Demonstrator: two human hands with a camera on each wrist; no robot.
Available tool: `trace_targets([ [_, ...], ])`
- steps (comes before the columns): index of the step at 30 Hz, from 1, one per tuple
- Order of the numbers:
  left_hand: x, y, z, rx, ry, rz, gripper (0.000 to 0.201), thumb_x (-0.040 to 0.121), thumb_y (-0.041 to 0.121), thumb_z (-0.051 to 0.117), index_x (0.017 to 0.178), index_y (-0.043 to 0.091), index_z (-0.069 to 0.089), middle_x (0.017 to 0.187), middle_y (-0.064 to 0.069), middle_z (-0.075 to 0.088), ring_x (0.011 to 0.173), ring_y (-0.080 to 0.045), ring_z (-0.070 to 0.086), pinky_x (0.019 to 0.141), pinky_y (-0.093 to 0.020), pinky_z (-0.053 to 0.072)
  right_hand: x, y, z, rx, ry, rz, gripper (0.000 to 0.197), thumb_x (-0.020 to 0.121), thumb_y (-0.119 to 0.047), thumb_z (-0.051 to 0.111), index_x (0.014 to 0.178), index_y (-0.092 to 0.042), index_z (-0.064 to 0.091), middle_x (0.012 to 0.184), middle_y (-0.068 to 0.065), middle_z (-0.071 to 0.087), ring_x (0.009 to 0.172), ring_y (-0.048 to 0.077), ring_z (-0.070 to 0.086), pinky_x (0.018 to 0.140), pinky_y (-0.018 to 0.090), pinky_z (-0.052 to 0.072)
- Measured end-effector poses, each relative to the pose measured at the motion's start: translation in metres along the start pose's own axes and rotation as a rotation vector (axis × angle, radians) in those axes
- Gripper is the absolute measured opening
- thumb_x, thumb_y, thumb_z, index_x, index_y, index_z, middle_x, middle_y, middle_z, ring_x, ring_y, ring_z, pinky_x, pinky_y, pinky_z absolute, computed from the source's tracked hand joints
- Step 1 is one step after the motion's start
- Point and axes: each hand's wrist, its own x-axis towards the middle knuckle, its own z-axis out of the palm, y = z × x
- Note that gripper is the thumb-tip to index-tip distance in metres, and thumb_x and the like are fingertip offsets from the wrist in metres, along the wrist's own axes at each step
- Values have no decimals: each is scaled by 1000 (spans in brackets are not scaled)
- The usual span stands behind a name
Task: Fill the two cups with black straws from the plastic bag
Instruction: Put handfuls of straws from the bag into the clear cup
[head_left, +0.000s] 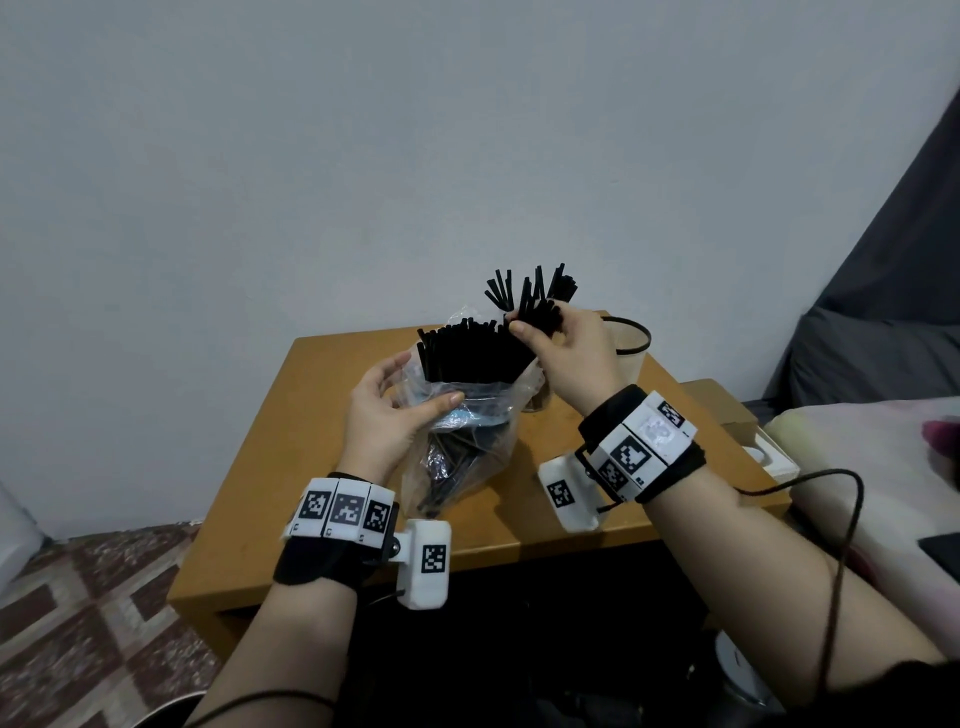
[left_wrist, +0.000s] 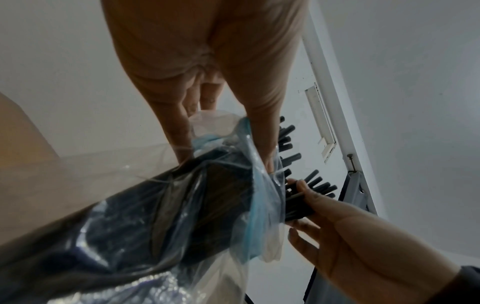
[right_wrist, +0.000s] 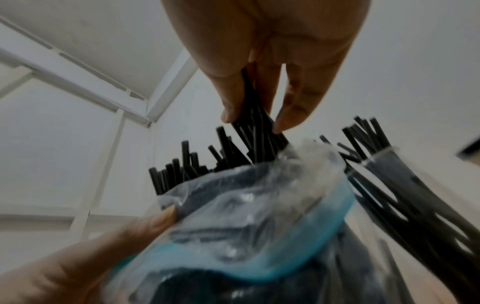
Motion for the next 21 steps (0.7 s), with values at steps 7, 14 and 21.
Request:
trace_targets([
  [7,7,0,-2,54,25,25,76,65,14,85,133,10,51,114,11,51,83,19,44,58,3,40,15,-23,-14,-61,-5,-75,12,87,-25,66,98,-24,71,88,-9,69,87,12,66,82,40,55],
  [14,11,3,-5,99,44,24,74,66,16,85,133,11,51,121,6,51,89,8,49,65,-1,42,30,-30,-16,-60,-29,-106,14,86,-23,68,99,-20,71,95,0,70,86,17,67,72,35,56],
  [21,18,3,-9,110,101,-35,77,58,26,89,126,17,55,121,5,53,115,-12,48,103,-43,46,41,-39,-24,-62,-7,-97,16,88,-20,65,97,-7,68,79,4,70,49,17,62,51,32,52],
])
